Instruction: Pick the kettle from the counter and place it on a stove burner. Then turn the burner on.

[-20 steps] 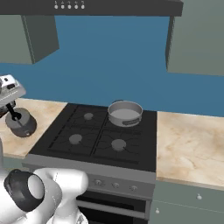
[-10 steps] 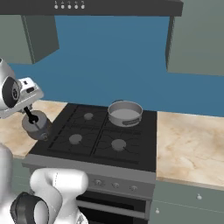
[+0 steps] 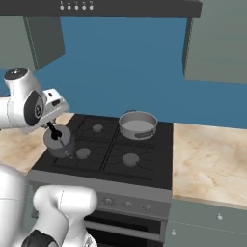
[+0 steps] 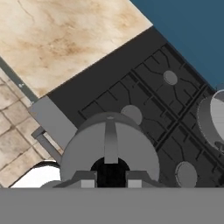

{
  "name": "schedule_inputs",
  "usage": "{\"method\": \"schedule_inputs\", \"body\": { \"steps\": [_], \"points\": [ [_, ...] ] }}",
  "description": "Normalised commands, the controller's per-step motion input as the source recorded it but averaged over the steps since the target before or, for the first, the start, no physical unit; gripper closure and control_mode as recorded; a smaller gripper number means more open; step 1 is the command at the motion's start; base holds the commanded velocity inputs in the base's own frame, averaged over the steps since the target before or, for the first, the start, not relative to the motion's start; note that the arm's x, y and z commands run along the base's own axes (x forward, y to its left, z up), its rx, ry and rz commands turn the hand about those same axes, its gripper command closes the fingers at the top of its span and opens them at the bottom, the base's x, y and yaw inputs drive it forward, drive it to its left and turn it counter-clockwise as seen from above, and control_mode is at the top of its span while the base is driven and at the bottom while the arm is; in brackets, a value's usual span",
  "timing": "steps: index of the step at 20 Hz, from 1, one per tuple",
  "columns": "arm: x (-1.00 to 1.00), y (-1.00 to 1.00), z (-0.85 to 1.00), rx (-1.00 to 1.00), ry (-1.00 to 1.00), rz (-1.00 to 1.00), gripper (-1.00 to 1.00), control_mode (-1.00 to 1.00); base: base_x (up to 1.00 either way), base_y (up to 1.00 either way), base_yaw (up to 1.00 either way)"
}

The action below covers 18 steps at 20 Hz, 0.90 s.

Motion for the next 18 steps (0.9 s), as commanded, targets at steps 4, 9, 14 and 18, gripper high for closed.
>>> {"method": "schedule_inputs", "body": {
  "steps": [4, 9, 14, 18],
  "points": [
    [0.00, -0.58, 0.00, -0.08, 0.00, 0.01, 1.00, -1.00, 0.00, 0.00, 0.00],
    [0.00, -0.54, 0.00, -0.12, 0.03, 0.02, 1.00, -1.00, 0.00, 0.00, 0.00],
    [0.00, -0.58, 0.00, -0.13, 0.08, 0.02, 1.00, -1.00, 0.00, 0.00, 0.00],
    [0.00, -0.55, 0.00, -0.13, 0.09, 0.03, 1.00, -1.00, 0.00, 0.00, 0.00]
  ]
}}
